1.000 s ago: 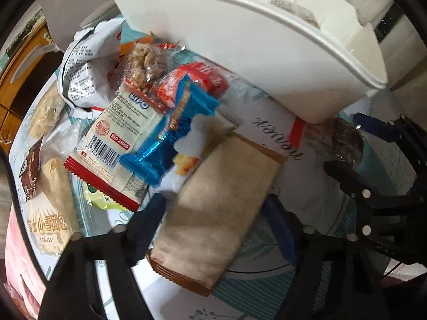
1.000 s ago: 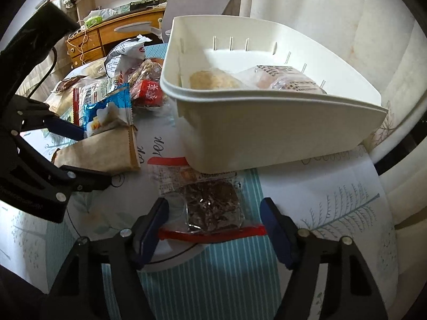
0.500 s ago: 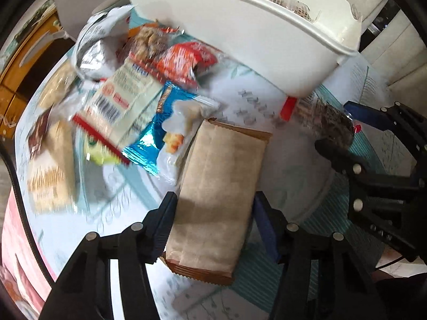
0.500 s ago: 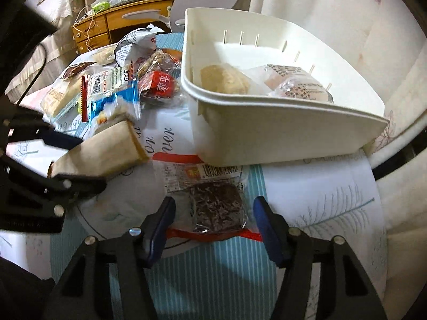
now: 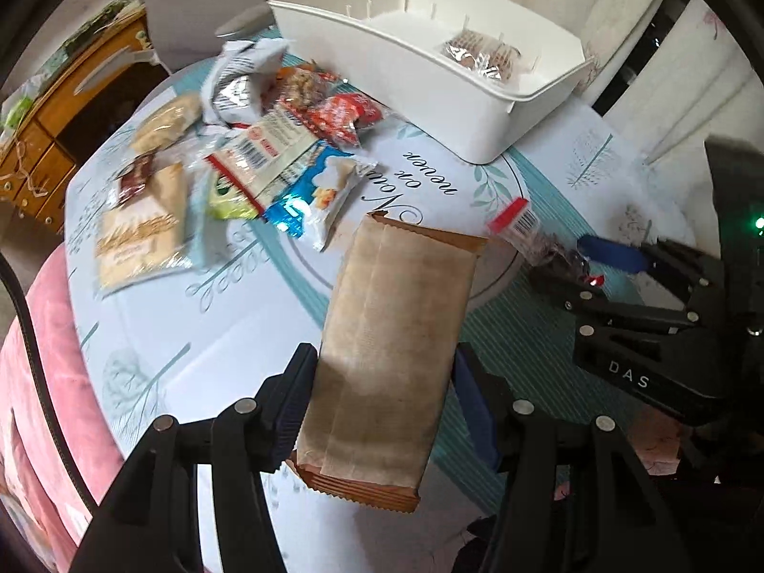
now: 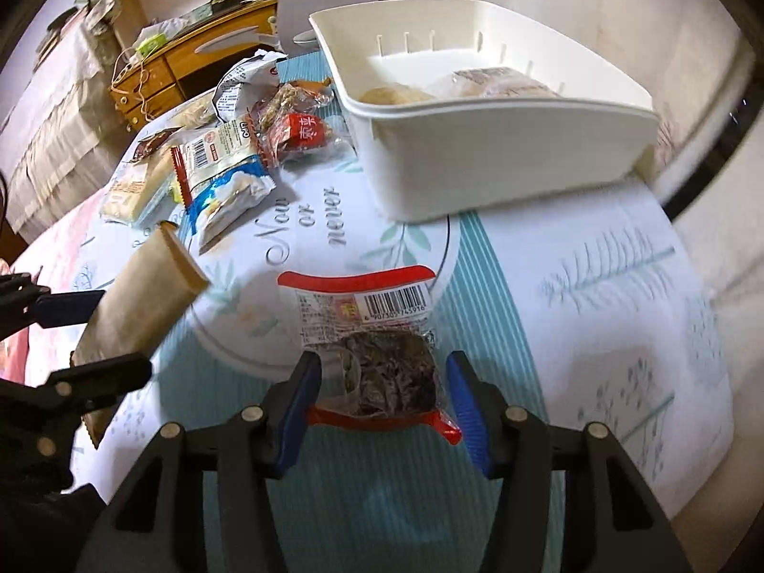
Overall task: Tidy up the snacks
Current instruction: 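Lift both packs over the white tray and release them inside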
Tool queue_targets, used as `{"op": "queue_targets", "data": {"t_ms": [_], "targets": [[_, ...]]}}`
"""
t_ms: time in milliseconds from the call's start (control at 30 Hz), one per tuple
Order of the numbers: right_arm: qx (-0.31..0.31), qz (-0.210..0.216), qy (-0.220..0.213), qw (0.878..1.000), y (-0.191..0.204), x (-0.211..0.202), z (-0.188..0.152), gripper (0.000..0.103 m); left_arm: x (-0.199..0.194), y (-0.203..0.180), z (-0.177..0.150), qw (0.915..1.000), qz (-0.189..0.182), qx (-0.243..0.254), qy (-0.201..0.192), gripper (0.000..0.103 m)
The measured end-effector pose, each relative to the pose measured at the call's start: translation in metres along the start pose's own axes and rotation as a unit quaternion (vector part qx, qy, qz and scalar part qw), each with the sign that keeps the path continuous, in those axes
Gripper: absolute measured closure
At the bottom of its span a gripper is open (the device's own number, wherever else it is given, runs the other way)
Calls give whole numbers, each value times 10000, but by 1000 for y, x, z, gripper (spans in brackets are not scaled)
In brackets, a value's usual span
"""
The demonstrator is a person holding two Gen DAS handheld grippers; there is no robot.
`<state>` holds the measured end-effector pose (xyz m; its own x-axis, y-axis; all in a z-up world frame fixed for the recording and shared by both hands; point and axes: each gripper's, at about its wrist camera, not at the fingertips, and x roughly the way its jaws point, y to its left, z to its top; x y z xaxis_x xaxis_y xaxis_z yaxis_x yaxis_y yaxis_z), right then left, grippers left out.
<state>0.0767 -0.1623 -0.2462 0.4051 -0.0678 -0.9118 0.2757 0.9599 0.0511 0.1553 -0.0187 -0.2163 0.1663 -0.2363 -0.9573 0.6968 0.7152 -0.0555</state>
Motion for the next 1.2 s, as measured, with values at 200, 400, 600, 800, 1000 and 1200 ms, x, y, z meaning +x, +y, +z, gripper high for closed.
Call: {"op": "queue_targets", "data": {"t_ms": [200, 400, 600, 800, 1000, 1200], "targets": [[366, -46, 34, 9993, -1, -21, -12, 49, -37, 7, -23, 9998, -79, -129, -106, 47], [411, -141, -146, 9990, -2, -49, -12, 49, -72, 10, -27, 9985, -193, -362, -372, 47], [257, -212, -437, 9985, -9, -79, 2, 49, -97, 9, -16, 9955, -291, -687, -590, 47], [-35, -218, -720, 9972, -27, -104, 27, 49, -112, -2, 7, 9920, -353, -926, -781, 47], [-340, -166, -944, 9948, -57, -119, 65, 49, -119, -18, 42, 9872, -267, -1267, -934, 47], [-640, -8, -1110, 9918, -91, -127, 107, 49, -115, -35, 84, 9817, -319, -1598, -983, 46]]}}
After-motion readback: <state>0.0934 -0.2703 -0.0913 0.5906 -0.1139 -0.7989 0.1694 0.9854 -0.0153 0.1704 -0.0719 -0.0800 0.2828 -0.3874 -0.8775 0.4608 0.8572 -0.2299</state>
